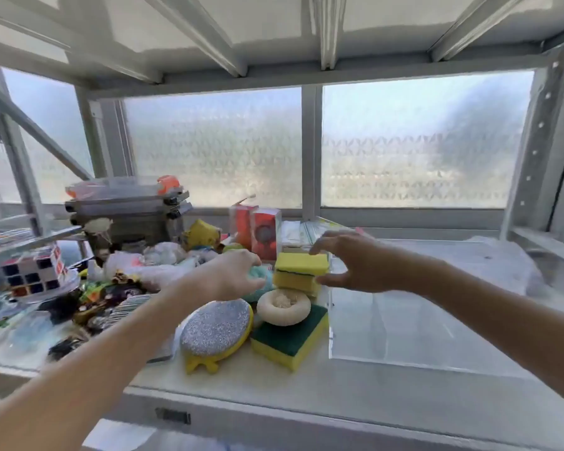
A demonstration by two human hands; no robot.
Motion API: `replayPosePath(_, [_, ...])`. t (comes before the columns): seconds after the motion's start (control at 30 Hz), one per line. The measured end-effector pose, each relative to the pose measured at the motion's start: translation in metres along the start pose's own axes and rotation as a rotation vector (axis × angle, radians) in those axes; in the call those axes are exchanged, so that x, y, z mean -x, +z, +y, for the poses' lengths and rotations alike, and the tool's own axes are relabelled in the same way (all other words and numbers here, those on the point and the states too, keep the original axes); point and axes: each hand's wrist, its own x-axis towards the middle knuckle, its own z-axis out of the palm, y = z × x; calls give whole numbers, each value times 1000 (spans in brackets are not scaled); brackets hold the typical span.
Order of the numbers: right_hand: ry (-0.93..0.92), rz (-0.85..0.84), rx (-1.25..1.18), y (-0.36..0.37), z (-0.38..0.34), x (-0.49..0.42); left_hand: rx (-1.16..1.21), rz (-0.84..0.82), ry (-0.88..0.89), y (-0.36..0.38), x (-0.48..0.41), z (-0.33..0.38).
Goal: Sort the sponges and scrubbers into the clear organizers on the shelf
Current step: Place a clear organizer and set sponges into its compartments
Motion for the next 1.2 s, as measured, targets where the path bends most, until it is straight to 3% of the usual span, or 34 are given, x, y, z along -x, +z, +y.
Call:
replayPosePath(0.13, [8,-185,67,20,-18,-25,3,-110,33,0,-7,-6])
replayPosePath(0.23, [24,-202,137,31,-16,-38,-1,-162,16,3,-14,-20])
replayPosePath(0.33, [10,-131,137,31,-15,-41,2,-192,30,6,-15,-32])
replayPosePath(0.53, [-76,206,-144,-28,-6,-15,49,-164,27,6,-22,-33])
replayPosePath(0.7, [118,191,-328,-97,33,53,178,67,187,-36,-16,-4])
replayPosePath(0.83, [350,86,-407,-112,73,110,485,-62,372,-53,3,55])
replayPosePath(1.0, [504,43,-449,-77,99,146,307,-241,369,-14,6,102])
replayPosePath(1.2, [511,302,-308,-44,99,141,177,18,216,13,-9,119])
